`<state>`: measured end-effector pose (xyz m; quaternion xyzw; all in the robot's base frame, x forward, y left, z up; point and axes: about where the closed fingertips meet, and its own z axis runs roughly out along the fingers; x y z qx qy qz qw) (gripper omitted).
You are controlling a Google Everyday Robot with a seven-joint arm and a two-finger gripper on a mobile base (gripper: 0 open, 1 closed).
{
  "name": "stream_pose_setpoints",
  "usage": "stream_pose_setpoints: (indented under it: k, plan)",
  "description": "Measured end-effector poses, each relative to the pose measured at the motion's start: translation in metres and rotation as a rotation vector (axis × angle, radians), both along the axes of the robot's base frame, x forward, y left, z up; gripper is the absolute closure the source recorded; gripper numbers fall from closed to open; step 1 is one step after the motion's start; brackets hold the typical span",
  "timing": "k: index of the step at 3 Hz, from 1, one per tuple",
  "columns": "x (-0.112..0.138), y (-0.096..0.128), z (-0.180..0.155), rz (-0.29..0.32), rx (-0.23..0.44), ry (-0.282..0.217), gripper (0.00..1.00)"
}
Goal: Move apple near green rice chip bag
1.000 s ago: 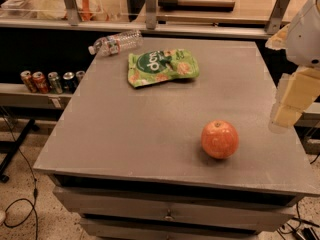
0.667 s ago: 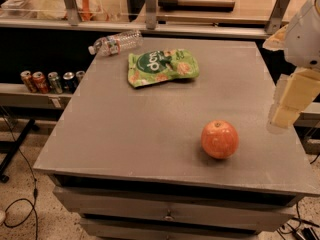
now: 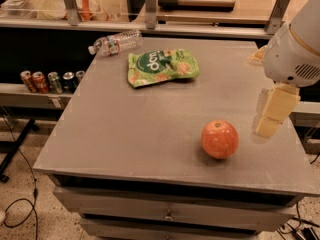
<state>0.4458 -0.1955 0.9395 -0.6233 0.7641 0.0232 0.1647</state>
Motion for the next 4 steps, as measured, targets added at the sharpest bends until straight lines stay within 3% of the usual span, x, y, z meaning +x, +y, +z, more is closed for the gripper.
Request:
stream_pose_setpoints:
  k: [2,4]
  plan:
    - [0.000,0.024,-0.035,0.088,0.143,0.064,0.00]
    - [-0.010,0.045,-0.055,0.143,0.192,0.102,0.00]
